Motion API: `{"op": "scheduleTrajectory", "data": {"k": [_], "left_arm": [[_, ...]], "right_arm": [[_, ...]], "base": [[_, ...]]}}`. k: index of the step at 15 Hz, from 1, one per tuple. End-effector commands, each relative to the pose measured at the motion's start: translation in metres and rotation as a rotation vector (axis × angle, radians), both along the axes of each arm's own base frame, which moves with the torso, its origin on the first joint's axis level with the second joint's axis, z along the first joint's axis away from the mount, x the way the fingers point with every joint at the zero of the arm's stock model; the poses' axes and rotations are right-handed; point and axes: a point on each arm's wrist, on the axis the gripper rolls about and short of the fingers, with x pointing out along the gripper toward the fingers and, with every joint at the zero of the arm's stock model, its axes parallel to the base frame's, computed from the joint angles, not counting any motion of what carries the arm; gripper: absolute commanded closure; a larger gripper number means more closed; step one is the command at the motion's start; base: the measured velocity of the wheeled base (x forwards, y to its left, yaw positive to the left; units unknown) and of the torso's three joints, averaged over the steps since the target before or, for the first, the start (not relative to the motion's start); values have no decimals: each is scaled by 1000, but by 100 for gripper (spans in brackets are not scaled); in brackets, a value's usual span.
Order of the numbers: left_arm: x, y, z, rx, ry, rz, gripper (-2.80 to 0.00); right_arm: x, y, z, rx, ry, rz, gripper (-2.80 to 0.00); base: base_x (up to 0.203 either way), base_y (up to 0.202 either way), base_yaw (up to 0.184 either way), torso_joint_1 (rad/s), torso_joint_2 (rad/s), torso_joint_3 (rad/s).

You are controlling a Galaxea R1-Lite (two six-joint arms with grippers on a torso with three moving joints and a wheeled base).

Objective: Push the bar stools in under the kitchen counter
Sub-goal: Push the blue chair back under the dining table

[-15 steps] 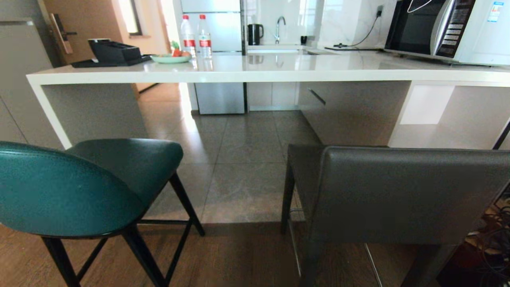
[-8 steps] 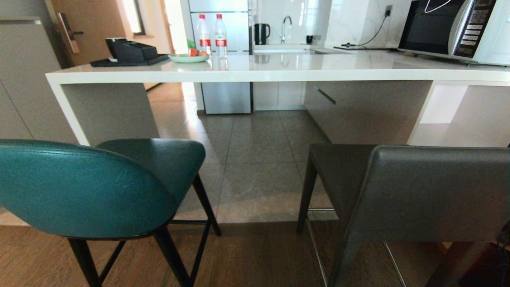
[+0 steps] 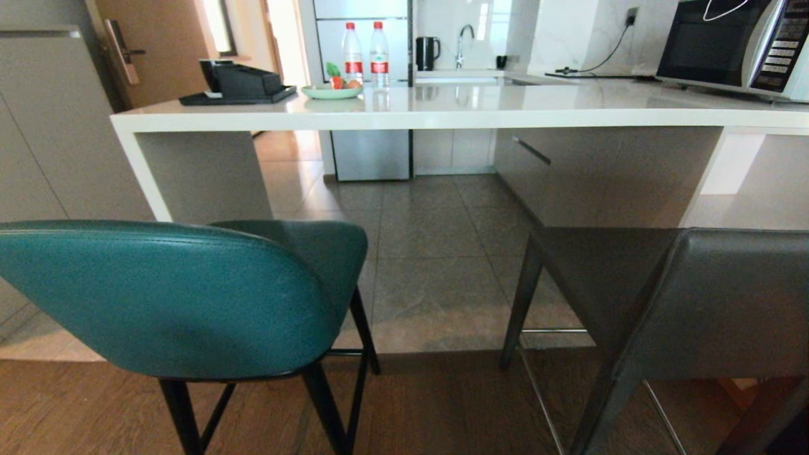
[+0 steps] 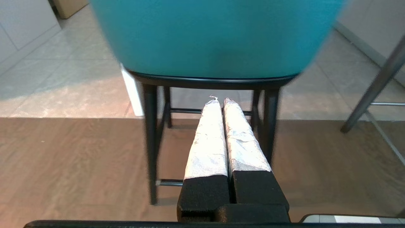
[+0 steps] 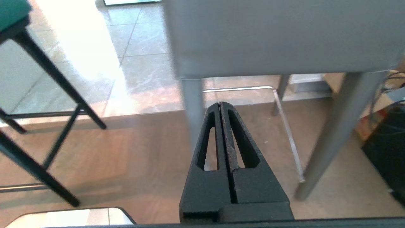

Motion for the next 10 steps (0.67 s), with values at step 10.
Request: {"op": "scheduleTrajectory", "data": {"k": [10], "left_arm": [[0, 0, 0, 0, 2, 0, 0]], "right_arm": [[0, 0, 0, 0, 2, 0, 0]], "base": [[0, 198, -3, 1, 4, 2]]}}
